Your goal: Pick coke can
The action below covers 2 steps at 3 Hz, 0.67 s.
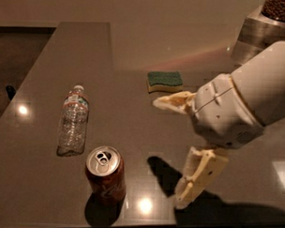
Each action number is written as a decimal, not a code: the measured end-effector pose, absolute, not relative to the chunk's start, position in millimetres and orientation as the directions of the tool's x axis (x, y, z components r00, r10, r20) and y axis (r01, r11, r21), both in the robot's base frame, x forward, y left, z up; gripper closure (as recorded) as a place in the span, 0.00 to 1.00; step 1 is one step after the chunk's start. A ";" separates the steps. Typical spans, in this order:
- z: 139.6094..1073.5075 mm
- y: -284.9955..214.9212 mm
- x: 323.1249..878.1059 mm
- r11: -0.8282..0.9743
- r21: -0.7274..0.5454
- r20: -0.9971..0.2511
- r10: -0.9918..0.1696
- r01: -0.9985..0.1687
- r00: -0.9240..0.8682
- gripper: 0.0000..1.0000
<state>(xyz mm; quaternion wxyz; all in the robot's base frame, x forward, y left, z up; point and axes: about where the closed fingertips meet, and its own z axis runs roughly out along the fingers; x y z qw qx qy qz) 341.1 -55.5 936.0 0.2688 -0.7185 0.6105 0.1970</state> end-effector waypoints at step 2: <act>917.9 28.2 308.8 -0.253 -0.107 -0.686 -0.681 -0.962 0.255 0.00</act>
Offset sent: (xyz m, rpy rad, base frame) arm -0.0414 0.1094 -0.0319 0.1055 0.0972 0.2072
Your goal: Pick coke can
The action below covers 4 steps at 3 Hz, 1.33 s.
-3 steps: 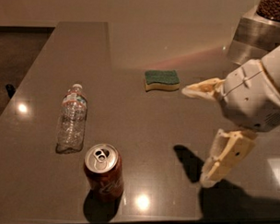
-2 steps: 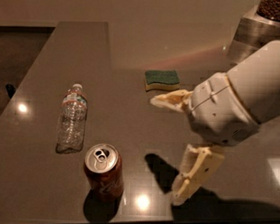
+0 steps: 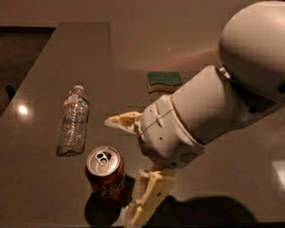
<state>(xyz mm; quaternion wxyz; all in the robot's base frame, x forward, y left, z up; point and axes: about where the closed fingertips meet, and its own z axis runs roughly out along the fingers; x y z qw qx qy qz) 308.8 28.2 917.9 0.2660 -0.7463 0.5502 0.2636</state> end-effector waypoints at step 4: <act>900.3 53.0 317.5 -0.255 -0.026 -0.706 -0.680 -0.967 0.199 0.34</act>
Offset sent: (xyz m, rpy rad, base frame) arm 0.0078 0.0331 -0.0212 0.0178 0.0533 -0.0059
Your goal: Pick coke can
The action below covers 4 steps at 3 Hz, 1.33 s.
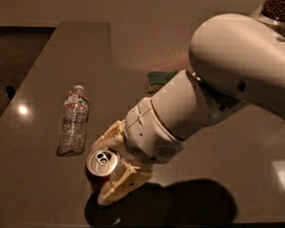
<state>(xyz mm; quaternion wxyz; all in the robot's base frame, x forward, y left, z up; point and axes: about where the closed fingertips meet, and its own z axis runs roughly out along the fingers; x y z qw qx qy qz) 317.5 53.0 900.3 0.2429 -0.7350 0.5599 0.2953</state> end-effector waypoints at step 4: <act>984.2 -15.2 355.1 -0.129 -0.014 -0.778 -0.622 -0.992 0.092 1.00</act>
Offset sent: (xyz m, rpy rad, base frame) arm 0.0467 -0.0654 0.0576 0.0898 0.0941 -0.1369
